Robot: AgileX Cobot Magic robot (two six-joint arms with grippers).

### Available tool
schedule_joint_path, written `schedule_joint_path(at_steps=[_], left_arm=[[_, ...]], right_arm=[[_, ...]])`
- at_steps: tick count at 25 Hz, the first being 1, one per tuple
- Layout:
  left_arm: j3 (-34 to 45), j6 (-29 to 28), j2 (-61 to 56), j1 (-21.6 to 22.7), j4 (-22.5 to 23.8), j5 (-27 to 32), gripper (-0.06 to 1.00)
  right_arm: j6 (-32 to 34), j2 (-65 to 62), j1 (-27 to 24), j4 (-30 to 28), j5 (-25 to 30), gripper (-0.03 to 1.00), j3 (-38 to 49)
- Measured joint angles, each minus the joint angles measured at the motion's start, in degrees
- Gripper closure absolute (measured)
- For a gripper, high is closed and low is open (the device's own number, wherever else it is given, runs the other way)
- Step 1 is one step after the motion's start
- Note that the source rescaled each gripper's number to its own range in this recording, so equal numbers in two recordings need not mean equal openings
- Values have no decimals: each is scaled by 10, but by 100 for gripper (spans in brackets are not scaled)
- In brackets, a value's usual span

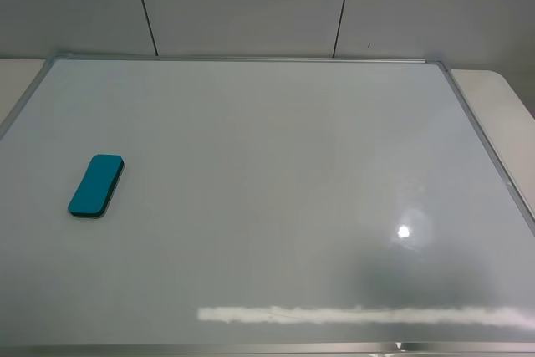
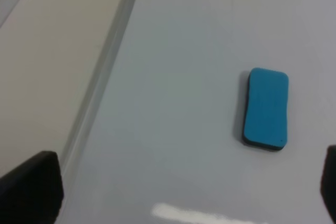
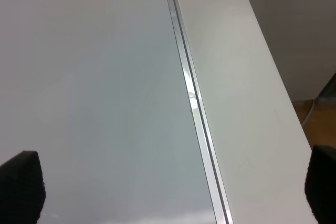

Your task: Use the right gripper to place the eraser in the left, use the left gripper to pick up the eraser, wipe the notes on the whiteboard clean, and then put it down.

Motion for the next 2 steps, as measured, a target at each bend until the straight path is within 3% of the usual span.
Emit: schedule_joint_path(at_steps=[2], left_arm=[[0, 0, 0, 0, 0, 0, -5]], right_arm=[[0, 0, 0, 0, 0, -3, 0]])
